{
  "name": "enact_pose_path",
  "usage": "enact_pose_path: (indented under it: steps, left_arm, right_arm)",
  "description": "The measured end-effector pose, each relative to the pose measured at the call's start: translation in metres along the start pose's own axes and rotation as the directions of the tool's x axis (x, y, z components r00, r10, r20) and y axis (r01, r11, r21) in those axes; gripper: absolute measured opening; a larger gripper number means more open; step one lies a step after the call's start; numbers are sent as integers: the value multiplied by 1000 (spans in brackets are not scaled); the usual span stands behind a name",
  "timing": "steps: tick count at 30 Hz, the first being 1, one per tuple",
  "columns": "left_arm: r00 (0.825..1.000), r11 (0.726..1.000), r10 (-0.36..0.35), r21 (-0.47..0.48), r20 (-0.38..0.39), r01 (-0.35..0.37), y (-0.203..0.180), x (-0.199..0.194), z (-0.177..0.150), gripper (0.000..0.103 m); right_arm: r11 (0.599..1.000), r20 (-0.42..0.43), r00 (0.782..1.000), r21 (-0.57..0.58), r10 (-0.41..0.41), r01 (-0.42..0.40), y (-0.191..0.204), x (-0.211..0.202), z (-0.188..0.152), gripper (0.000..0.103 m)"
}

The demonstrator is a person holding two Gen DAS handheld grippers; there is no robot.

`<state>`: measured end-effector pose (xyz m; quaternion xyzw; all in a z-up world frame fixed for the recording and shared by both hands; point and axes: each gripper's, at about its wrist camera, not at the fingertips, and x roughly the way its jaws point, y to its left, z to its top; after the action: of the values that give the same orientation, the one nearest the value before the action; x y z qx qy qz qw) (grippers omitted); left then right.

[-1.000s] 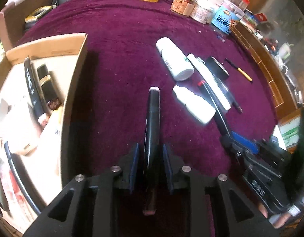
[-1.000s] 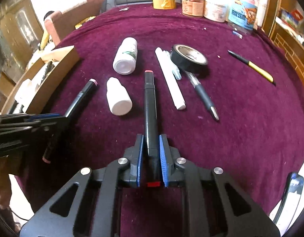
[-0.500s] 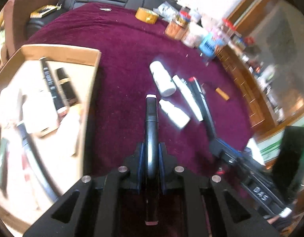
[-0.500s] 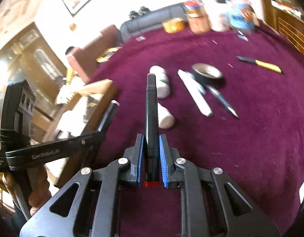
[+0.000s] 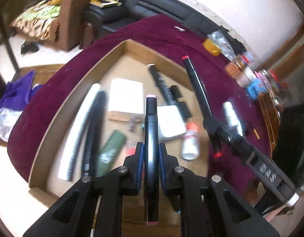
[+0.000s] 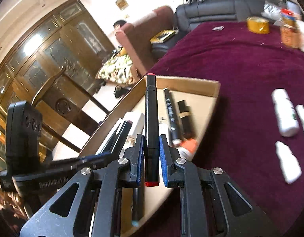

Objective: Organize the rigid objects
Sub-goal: 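Carry both markers into the tray and open both tools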

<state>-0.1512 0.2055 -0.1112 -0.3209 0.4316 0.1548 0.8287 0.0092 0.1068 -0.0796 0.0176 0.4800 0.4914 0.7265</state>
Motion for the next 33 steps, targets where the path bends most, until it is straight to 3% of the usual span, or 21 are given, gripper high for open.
enact_pose_path:
  steps: [6,10,22,25,26,27,28,29,33]
  left_arm:
    - [1000,999,1,-32,-8,-1,11,13,-1,13]
    - [999,1000,28,-3,19,-28,6,11,-1,13]
    - [998,999,18,26,56,-19,2,14,-6,15]
    - [998,999,27,35,55,-29,2,14,-6,16]
    - [998,999,32,36,58,-34,1,13,-6,21]
    - [997,999,38,33,62,-40,2,13,-6,26]
    - [997,999,46,26,68,-48,3,13,-6,36]
    - [996,999,41,23,78,-43,4,12,-7,39]
    - [994,998,53,10,100,-54,4,5,-6,40]
  right_arm:
    - [999,-49,998,-7,-40,40,-1,36,13,16]
    - [998,-73,995,-7,-64,64,0,48,11,16]
    - [998,-80,995,-27,-57,55,2,49,12,17]
    - [1000,-59,998,-1,-9,9,-5,40,12,31]
    - [1000,-47,999,9,0,0,-7,36,11,45]
    - [1000,-31,1000,18,4,-4,-9,32,11,52]
    - [1000,-10,1000,25,13,-12,-12,25,11,52]
    - [999,-4,1000,29,22,-22,-13,22,11,52]
    - [996,38,996,42,83,-85,-20,-4,8,51]
